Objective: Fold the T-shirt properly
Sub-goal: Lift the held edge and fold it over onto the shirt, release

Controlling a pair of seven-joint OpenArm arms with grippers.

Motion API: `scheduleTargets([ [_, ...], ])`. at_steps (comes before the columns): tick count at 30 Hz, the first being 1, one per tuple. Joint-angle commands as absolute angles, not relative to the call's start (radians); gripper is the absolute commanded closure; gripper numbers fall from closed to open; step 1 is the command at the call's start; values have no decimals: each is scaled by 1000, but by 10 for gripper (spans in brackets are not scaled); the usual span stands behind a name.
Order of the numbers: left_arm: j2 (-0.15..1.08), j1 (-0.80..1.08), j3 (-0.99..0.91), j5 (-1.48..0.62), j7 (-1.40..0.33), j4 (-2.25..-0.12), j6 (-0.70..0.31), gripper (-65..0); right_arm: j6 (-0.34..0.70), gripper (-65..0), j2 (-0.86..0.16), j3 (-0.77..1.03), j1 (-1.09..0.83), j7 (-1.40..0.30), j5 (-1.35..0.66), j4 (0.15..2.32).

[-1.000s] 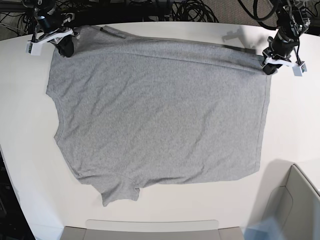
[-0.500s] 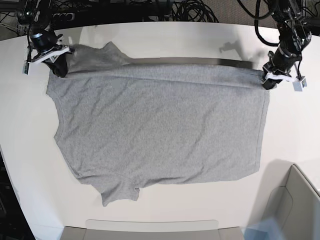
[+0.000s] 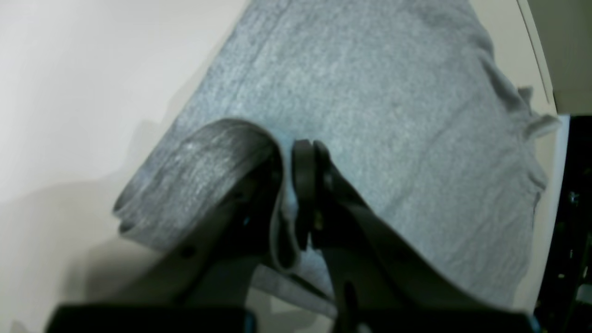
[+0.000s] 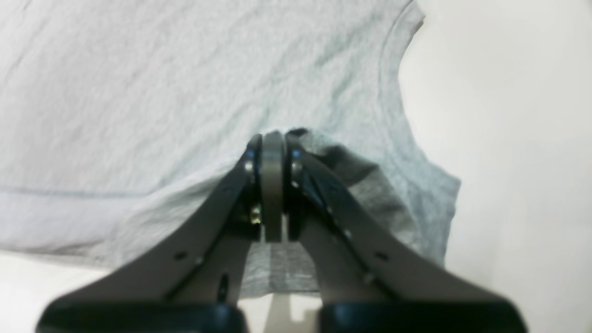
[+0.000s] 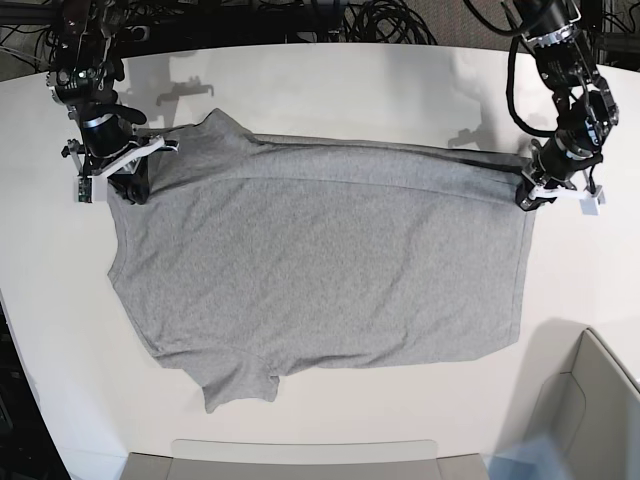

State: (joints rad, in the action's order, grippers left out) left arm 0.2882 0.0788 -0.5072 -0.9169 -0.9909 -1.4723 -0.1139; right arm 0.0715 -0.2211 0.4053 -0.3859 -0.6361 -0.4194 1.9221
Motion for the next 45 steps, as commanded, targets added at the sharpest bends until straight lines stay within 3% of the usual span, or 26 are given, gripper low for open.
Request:
scheduleTargets([
  [1, 309, 58, -510, -931, -980, -1477, -119, 0, 73, 0, -236, 409, -361, -608, -424, 1925],
  [24, 366, -120, -490, -929, -978, -1300, -119, 0, 73, 0, -274, 401, -119, -607, -421, 1689],
  [32, 354, -196, -490, -731, -977, -1248, -124, 0, 73, 0, -331, 306, -21, -601, -421, 1581],
  [43, 351, -197, -369, -716, -892, -1239, -122, -40, 73, 0, -329, 266, 84, -601, -355, 1461],
  [45, 351, -197, -358, -716, -892, -1234, -122, -73, 73, -69, -326, 255, 88, -601, -318, 1465],
])
